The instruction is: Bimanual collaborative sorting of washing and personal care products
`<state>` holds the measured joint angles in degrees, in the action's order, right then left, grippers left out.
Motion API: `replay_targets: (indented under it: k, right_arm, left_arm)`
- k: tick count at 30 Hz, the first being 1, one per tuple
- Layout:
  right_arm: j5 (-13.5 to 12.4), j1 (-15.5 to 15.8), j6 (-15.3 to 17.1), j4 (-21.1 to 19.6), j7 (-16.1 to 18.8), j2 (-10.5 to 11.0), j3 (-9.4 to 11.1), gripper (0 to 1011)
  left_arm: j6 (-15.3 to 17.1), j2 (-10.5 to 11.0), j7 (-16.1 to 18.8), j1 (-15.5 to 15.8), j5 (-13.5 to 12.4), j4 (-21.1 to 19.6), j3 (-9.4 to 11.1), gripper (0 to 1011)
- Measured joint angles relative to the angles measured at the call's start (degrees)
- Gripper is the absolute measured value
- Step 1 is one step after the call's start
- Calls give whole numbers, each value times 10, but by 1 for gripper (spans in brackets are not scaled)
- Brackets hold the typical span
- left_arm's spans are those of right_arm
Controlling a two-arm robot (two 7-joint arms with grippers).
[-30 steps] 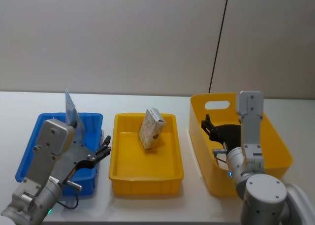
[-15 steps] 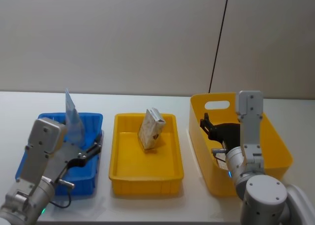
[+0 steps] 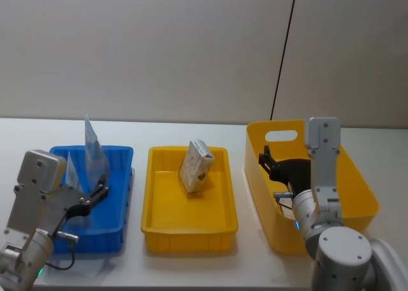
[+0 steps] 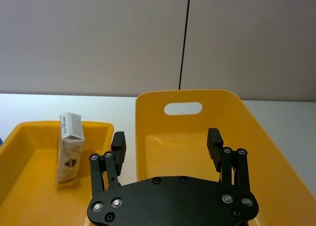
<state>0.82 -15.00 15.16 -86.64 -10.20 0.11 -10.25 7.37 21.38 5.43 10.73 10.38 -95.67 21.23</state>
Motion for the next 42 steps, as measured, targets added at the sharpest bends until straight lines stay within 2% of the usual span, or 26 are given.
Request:
replay_targets:
  k: [10,20,42]
  right_arm:
    - [0,0,-1,-1,1,0,0,1004]
    - [0,1,-1,-1,1,0,0,1004]
    - [0,1,-1,-1,1,0,0,1004]
  left_arm:
    - [23,-7,6,1,1,14,-11,1001]
    - [29,-20,7,12,1,54,-15,1001]
    - [-7,-52,-7,60,-14,164,-11,1001]
